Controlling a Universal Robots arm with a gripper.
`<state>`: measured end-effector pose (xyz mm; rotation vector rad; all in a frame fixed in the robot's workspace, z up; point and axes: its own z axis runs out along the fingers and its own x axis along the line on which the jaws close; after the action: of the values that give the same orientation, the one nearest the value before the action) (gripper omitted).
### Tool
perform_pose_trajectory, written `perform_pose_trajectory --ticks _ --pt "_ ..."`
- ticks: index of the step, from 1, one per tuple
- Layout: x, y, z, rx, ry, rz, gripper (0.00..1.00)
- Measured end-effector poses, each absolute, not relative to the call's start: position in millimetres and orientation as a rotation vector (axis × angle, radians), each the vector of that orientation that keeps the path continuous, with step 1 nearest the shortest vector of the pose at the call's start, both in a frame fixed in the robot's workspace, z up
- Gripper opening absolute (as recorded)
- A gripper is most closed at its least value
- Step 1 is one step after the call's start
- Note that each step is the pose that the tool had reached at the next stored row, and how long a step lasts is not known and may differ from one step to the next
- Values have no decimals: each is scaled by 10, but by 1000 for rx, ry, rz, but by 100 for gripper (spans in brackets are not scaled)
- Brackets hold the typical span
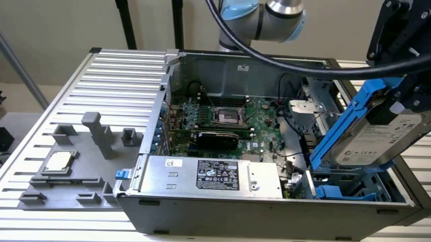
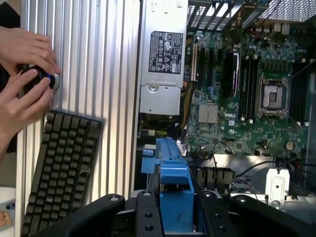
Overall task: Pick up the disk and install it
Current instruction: 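Insert the disk into the insertion slot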
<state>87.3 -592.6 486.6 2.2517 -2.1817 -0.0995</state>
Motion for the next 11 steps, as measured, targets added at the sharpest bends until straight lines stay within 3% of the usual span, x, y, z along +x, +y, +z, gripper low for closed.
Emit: perform_pose_trajectory --ticks 11 --pt "1061 -5932 4680 2252 -2182 -99 32"
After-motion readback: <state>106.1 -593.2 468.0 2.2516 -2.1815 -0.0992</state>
